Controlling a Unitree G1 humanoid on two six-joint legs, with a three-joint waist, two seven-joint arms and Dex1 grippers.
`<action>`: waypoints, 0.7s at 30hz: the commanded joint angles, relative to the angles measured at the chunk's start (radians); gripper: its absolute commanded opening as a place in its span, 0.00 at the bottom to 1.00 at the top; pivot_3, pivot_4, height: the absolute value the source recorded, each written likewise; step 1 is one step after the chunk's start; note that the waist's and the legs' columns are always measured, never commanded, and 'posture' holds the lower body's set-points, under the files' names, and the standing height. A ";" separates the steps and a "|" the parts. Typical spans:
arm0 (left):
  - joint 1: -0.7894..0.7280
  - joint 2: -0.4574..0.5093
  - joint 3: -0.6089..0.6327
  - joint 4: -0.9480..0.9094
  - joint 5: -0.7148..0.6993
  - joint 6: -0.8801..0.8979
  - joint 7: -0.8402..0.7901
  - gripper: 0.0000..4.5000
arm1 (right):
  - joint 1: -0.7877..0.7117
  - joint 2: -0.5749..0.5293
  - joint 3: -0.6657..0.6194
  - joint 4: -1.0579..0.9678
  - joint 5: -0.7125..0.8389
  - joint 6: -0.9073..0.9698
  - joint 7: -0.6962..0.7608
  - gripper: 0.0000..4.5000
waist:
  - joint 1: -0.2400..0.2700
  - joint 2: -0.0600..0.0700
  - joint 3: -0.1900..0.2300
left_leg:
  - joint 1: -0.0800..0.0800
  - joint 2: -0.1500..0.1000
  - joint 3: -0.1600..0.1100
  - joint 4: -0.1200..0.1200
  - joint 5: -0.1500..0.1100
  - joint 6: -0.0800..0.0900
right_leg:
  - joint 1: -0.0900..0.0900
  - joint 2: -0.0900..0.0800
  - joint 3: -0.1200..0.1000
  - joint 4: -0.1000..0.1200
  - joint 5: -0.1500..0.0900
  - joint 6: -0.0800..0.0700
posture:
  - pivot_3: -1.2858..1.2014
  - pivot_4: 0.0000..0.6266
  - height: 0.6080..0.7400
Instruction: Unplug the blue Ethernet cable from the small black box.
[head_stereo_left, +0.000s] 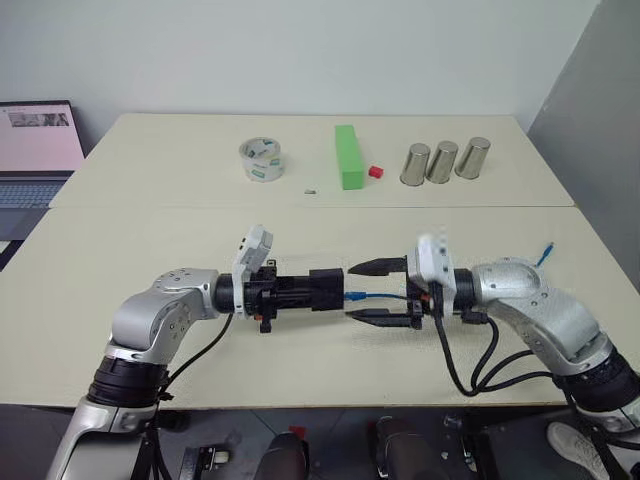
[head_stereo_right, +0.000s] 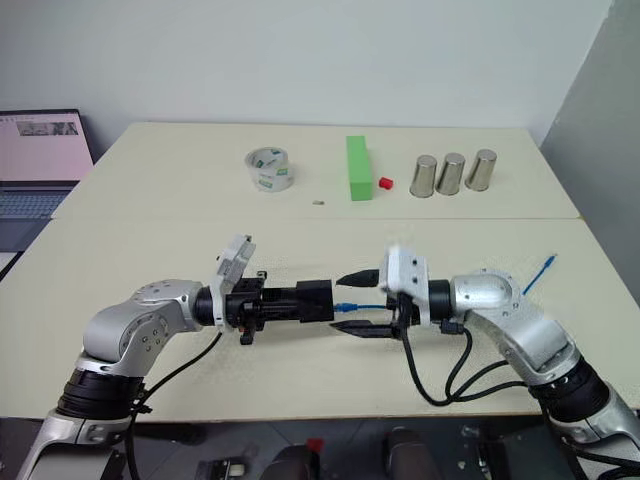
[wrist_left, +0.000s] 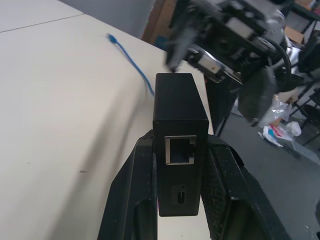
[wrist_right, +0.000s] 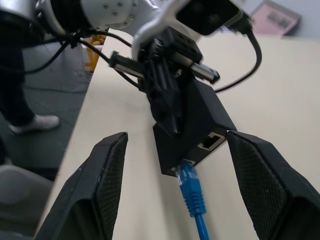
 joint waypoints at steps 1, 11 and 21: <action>-0.032 0.008 0.019 -0.029 -0.016 -0.027 -0.034 0.17 | -0.022 0.027 -0.052 -0.019 0.093 0.167 -0.024 0.73 | 0.000 0.000 0.000 | 0.000 0.000 0.000 0.000 0.000 0.000 | 0.000 0.000 0.000 0.000 0.000 0.000 | 0.52 0.24 1.00; -0.013 0.020 0.019 -0.046 -0.009 -0.036 -0.049 0.17 | -0.050 0.089 -0.086 0.047 0.085 0.296 0.004 0.73 | -0.002 0.000 0.000 | -0.001 0.000 0.000 -0.001 0.000 0.000 | -0.001 0.000 0.000 -0.002 0.000 0.000 | 0.52 0.24 1.00; -0.007 0.025 0.020 -0.055 -0.005 -0.037 -0.042 0.17 | -0.062 0.112 -0.095 0.070 0.057 0.308 0.034 0.73 | -0.004 0.000 0.000 | -0.001 0.000 0.001 -0.001 0.000 0.000 | -0.001 0.000 0.000 -0.002 0.000 0.001 | 0.52 0.24 1.00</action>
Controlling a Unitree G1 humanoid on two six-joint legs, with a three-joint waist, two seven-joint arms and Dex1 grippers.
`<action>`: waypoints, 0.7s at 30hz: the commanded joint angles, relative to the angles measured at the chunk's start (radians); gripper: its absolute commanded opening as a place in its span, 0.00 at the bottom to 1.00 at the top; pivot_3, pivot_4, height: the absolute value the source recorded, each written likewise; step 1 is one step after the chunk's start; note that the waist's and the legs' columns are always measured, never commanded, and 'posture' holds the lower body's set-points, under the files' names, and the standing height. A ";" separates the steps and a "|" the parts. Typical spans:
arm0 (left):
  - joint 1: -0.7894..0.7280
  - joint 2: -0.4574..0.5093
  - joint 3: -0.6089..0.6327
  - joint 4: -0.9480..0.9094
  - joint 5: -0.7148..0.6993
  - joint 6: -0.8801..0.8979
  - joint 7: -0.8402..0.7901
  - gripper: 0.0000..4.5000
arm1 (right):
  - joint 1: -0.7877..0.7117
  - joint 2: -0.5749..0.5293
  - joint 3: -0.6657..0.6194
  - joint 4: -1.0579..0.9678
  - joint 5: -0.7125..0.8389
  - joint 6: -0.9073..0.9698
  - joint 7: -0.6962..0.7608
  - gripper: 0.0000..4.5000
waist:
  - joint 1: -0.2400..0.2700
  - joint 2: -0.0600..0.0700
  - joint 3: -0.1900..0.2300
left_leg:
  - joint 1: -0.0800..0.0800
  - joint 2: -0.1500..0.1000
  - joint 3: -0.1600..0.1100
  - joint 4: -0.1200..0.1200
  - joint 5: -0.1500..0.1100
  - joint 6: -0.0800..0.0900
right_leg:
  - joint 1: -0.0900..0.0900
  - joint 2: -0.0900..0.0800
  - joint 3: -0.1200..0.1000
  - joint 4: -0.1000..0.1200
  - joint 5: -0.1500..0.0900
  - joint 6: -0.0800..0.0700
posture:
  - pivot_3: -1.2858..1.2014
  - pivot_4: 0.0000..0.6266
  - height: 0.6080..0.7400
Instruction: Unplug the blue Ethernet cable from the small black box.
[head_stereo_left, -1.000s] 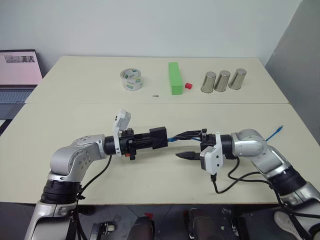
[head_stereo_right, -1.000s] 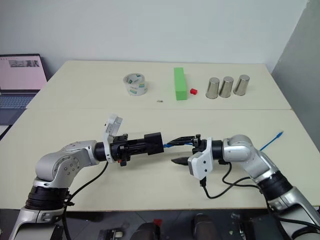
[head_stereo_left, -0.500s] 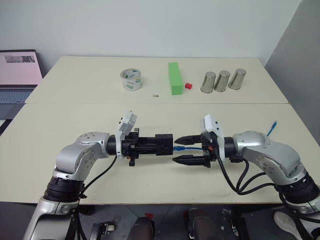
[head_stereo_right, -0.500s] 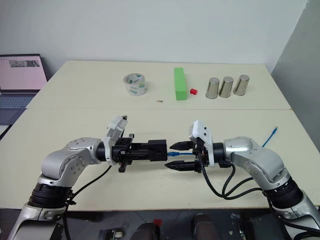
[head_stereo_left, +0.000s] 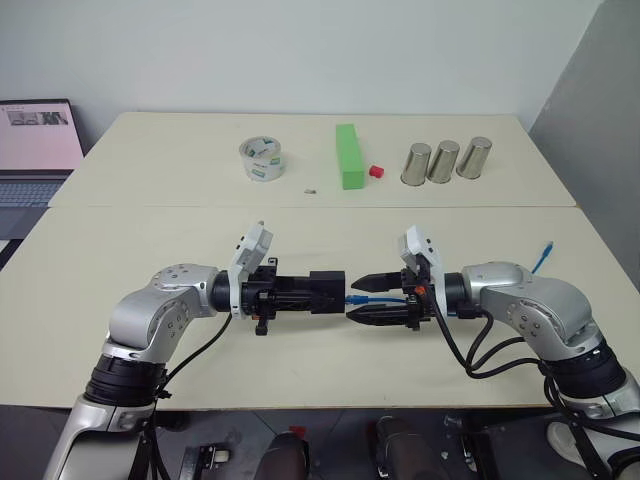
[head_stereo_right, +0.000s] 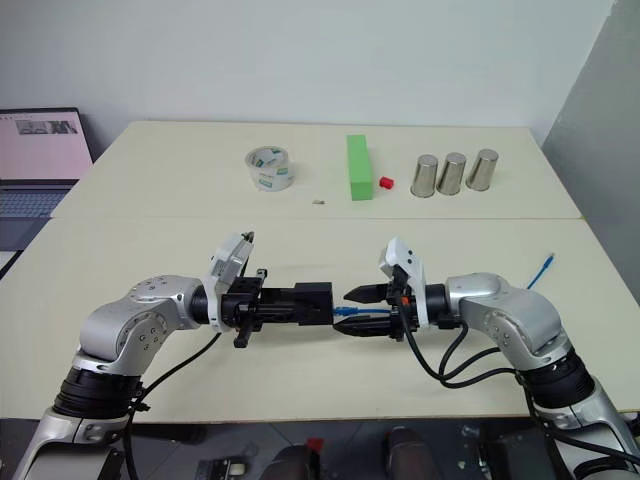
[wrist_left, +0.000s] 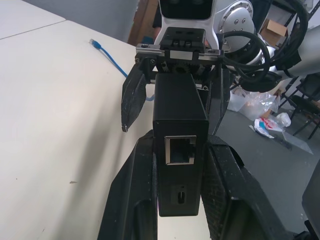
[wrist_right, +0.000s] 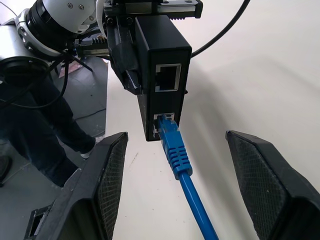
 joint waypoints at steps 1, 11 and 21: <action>0.000 0.014 0.018 -0.039 -0.004 -0.017 -0.003 0.17 | -0.027 0.008 -0.024 -0.014 -0.008 -0.002 0.019 0.73 | 0.000 0.000 0.000 | 0.000 0.000 0.000 0.000 0.000 0.000 | 0.000 0.000 0.000 0.000 0.000 0.000 | 0.52 0.24 1.00; -0.003 0.003 0.022 -0.039 -0.006 -0.016 0.007 0.17 | -0.034 0.003 -0.007 -0.004 -0.062 -0.024 0.056 0.23 | -0.003 0.000 0.000 | 0.000 0.000 0.000 0.000 0.000 0.000 | 0.000 0.000 0.000 0.000 0.000 0.000 | 0.52 0.24 1.00; -0.004 -0.001 0.005 -0.053 -0.012 -0.014 -0.011 0.17 | -0.059 0.010 0.006 0.008 -0.106 -0.038 0.107 0.00 | -0.003 0.000 0.000 | 0.000 0.000 0.000 0.000 0.000 0.000 | 0.000 0.000 0.000 0.000 0.000 0.000 | 0.52 0.24 1.00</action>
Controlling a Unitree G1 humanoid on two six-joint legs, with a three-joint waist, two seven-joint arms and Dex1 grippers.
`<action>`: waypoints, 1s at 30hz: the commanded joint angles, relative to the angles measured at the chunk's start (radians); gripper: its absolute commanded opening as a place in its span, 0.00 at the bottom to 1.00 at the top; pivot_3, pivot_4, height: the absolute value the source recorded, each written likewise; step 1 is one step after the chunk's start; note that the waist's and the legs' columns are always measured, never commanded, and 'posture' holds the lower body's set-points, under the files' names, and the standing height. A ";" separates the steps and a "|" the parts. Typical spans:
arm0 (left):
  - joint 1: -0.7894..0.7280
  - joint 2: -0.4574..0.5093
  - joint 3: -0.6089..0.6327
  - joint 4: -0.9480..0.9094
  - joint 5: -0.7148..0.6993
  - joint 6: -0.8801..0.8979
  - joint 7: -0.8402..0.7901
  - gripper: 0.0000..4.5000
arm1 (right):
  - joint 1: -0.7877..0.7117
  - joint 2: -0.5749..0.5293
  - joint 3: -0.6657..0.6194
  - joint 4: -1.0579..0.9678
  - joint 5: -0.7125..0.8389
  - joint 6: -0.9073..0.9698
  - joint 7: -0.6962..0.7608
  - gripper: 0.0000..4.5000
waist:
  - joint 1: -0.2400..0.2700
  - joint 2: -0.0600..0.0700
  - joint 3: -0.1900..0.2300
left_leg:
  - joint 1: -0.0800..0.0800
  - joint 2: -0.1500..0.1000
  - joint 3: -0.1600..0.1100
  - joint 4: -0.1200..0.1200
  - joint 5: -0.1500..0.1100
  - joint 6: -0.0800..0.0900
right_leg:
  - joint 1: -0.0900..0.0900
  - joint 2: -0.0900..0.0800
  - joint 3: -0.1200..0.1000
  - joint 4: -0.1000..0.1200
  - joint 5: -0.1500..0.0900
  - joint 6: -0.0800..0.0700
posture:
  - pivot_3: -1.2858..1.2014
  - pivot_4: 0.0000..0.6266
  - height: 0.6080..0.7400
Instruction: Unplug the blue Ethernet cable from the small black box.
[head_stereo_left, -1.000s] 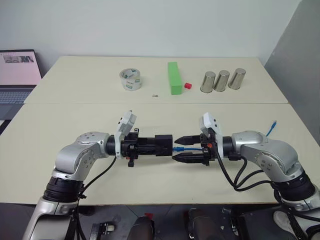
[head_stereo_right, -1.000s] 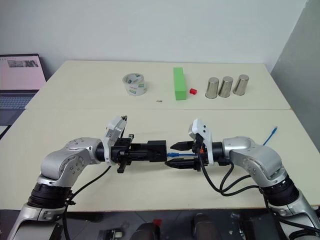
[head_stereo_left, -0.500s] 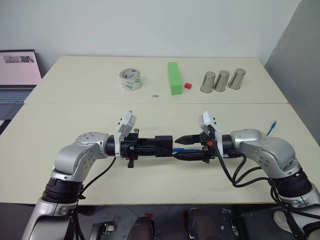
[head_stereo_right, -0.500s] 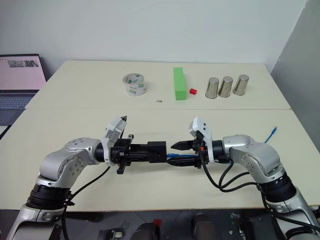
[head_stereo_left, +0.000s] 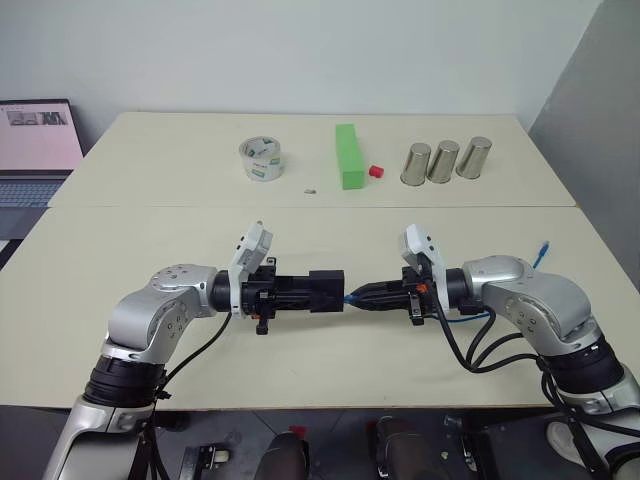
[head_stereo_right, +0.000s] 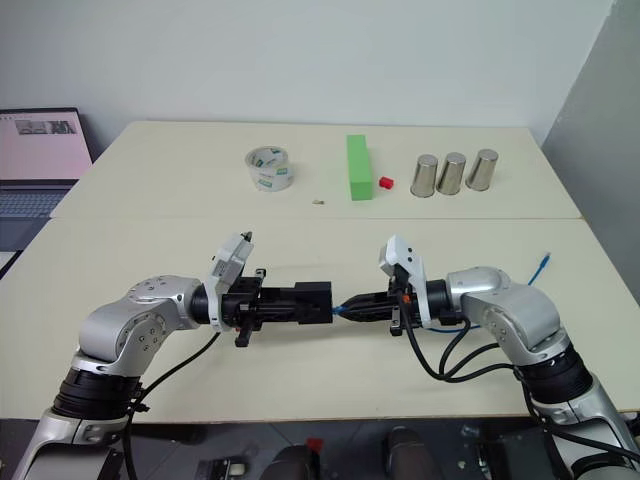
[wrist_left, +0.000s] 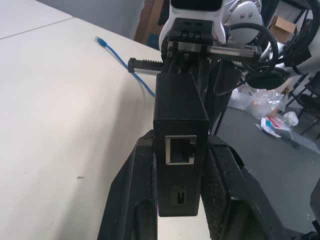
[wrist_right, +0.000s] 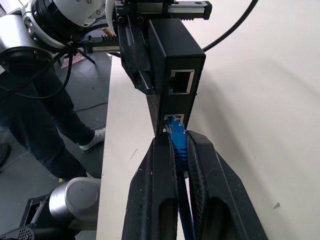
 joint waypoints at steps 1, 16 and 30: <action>-0.007 -0.002 0.001 -0.051 -0.024 -0.014 -0.027 0.17 | -0.041 0.008 0.006 -0.009 -0.019 -0.013 0.020 0.00 | 0.000 0.000 0.000 | 0.000 0.000 0.000 0.000 0.000 0.000 | 0.000 0.000 0.000 0.000 0.000 0.000 | 0.52 0.24 1.00; 0.005 0.045 0.006 -0.027 0.014 -0.044 -0.045 0.17 | -0.036 -0.077 -0.003 0.028 -0.072 -0.033 0.130 0.00 | 0.000 0.000 0.000 | 0.000 0.000 0.000 0.000 0.000 0.000 | 0.000 0.000 0.000 0.000 0.000 0.000 | 0.52 0.24 1.00; 0.004 0.032 -0.020 -0.045 0.008 -0.043 -0.026 0.17 | -0.027 -0.061 -0.033 -0.046 0.007 0.027 0.105 0.32 | 0.000 0.000 0.000 | 0.000 0.000 0.000 0.000 0.000 0.000 | 0.000 0.000 0.000 0.000 0.000 0.000 | 0.52 0.24 1.00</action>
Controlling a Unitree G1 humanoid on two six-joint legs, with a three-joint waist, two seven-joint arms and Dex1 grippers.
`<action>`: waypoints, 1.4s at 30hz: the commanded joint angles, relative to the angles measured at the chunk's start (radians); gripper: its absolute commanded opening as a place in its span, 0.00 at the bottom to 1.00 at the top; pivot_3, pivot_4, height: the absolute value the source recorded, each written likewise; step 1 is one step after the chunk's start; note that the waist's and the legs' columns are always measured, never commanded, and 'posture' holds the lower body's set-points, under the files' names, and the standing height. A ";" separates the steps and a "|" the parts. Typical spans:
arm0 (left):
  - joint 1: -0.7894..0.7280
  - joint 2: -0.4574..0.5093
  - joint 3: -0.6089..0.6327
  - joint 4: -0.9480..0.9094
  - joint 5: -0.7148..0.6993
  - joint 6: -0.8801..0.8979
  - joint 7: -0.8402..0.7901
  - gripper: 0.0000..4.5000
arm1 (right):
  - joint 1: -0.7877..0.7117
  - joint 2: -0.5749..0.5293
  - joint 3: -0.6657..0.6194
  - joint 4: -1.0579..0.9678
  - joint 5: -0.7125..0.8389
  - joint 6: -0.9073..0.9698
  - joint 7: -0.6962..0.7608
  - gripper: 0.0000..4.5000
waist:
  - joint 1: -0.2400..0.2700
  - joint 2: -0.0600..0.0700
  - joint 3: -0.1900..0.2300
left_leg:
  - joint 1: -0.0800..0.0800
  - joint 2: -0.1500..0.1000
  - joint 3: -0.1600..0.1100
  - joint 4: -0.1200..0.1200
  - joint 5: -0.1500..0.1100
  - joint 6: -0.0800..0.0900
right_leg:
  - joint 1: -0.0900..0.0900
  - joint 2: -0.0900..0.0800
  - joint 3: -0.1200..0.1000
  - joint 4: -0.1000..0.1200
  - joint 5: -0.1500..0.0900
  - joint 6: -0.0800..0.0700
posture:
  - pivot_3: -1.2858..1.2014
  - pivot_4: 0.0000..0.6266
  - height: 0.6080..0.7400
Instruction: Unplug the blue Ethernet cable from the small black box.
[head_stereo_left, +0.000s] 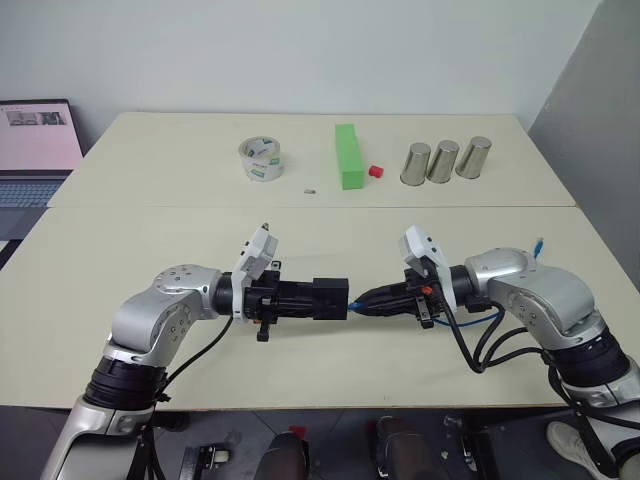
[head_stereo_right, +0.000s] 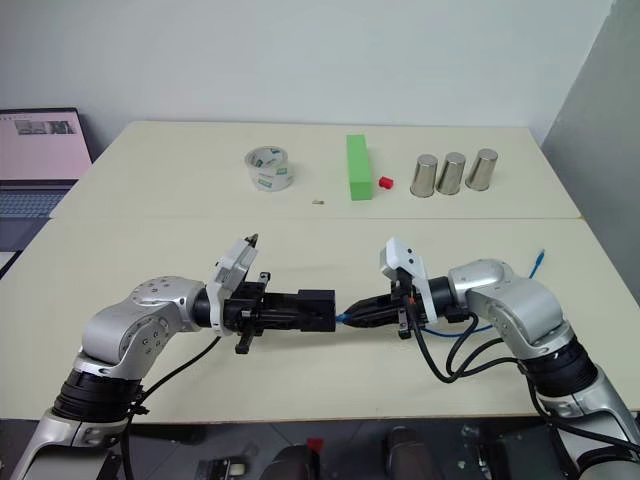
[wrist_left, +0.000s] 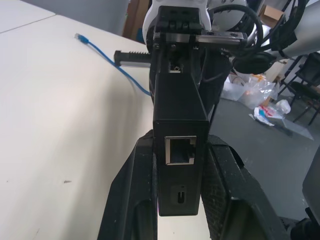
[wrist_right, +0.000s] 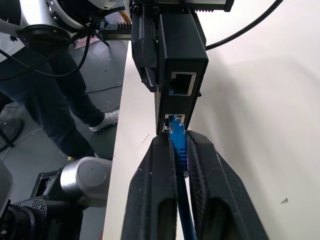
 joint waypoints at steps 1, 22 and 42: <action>-0.006 0.001 0.008 -0.026 -0.004 -0.005 -0.004 0.17 | -0.004 -0.001 -0.039 -0.056 0.047 0.038 0.004 0.37 | 0.000 0.000 0.000 | 0.000 0.000 0.000 0.000 0.000 0.000 | 0.000 0.000 0.000 0.000 0.000 0.000 | 0.52 0.24 1.00; -0.009 -0.011 0.001 -0.020 -0.001 -0.012 0.002 0.17 | -0.016 0.058 -0.007 -0.041 0.012 0.078 -0.037 0.48 | -0.001 0.000 0.000 | 0.000 0.000 0.000 0.000 0.000 0.000 | 0.000 0.000 0.000 0.000 0.000 0.000 | 0.52 0.24 1.00; -0.004 -0.013 -0.001 -0.020 0.003 -0.017 0.003 0.17 | -0.018 0.049 0.015 -0.033 -0.015 0.075 -0.034 0.40 | -0.001 0.000 0.000 | 0.000 0.000 0.000 0.000 0.000 0.000 | -0.001 0.000 0.000 0.000 0.000 0.000 | 0.52 0.24 1.00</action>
